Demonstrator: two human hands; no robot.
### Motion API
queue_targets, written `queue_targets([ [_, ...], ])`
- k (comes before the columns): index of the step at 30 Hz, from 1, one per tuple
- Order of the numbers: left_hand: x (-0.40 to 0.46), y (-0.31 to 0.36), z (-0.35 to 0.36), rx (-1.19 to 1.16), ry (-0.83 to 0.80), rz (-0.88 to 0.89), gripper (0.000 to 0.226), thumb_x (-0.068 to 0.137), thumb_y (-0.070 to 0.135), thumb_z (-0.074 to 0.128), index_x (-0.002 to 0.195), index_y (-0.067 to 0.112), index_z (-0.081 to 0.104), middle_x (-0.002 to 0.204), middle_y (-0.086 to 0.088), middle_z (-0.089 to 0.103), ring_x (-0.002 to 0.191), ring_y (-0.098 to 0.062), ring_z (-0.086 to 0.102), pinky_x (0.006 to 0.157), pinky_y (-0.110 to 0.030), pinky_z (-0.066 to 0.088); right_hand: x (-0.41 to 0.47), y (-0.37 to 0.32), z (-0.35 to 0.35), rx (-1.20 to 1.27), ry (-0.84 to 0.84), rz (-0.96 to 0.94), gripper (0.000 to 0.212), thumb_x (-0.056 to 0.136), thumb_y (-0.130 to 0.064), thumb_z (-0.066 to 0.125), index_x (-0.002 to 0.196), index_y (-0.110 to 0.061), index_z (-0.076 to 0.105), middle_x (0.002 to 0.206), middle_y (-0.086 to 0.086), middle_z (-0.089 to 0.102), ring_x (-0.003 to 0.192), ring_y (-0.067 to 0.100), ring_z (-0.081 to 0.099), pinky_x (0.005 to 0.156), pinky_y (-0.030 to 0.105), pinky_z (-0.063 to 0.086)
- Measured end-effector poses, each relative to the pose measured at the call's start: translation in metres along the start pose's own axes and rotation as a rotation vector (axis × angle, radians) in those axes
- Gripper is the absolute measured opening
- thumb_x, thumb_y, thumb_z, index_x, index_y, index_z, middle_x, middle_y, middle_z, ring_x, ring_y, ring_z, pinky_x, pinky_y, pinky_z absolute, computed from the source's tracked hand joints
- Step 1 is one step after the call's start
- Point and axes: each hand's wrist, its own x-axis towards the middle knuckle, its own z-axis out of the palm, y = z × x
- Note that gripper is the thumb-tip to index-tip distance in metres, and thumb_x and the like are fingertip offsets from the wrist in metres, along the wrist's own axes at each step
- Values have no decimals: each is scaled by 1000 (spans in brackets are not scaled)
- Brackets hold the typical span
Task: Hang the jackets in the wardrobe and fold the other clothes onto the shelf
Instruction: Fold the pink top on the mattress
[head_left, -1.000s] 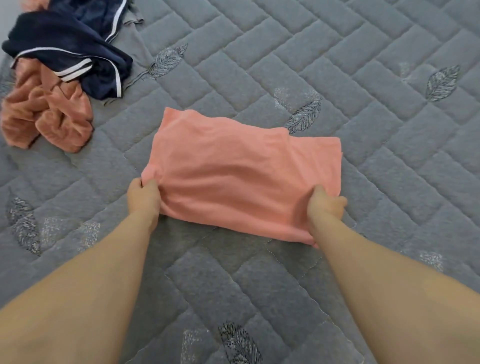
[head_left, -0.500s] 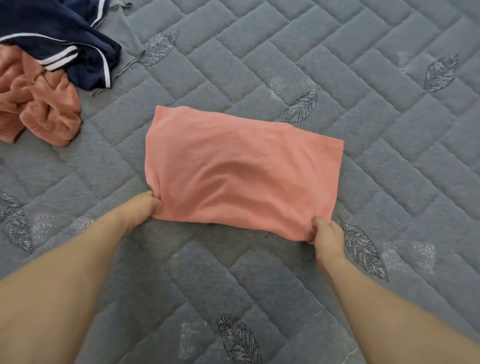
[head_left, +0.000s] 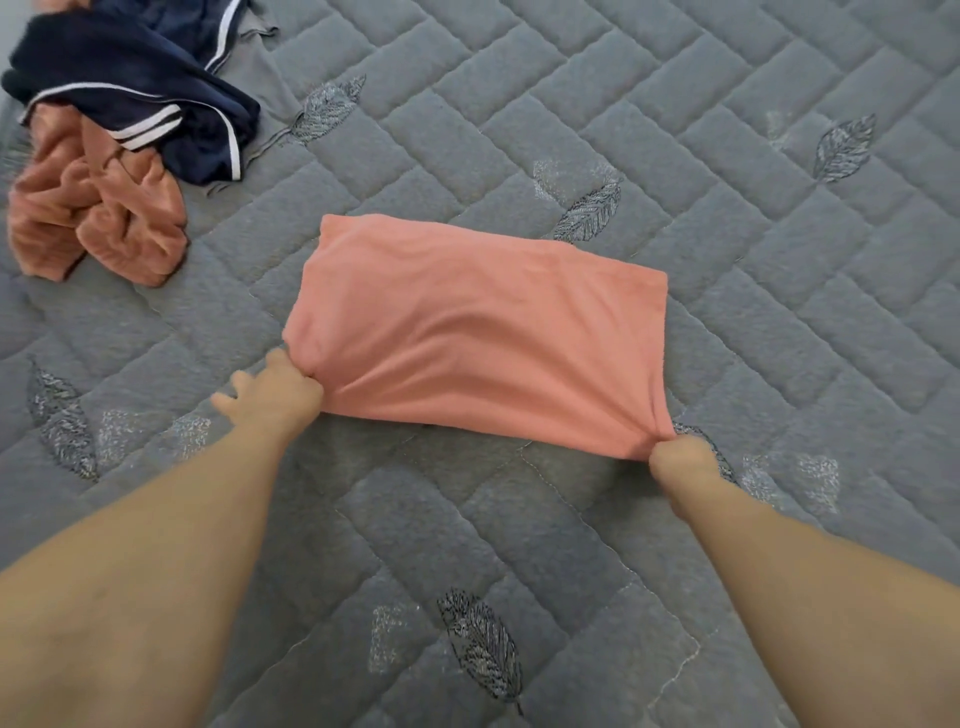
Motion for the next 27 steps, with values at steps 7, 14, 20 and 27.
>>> queue_targets([
  [7,-14,2,18,-809,-141,-54,18,84,20,51,101,20,56,111,-15,58,112,-33,47,93,-41,42,-14,-10,20,400,49,192,43,96,-23,41,134,-2,45,140,19,43,125,38,46,105,36,41],
  [14,-17,-18,-12,-1476,-345,-49,28,91,24,31,81,21,57,73,0,56,62,-16,51,55,-24,40,-68,-71,55,-487,282,-917,60,91,-28,48,147,-15,30,160,14,16,146,33,17,116,49,12],
  [20,3,-33,-10,-1223,-436,84,23,100,17,41,80,22,52,73,-1,46,65,-12,39,64,-28,34,-79,-166,133,-657,-15,-968,64,97,-60,20,153,-42,-6,162,-1,-21,149,28,-17,111,68,-7],
  [27,38,-62,-4,-1256,-179,-251,13,87,9,59,97,16,56,78,-6,49,68,-18,43,60,-28,35,-84,-178,166,-859,51,-660,71,92,-53,29,154,-38,-2,160,21,-17,146,47,-11,109,71,-2],
])
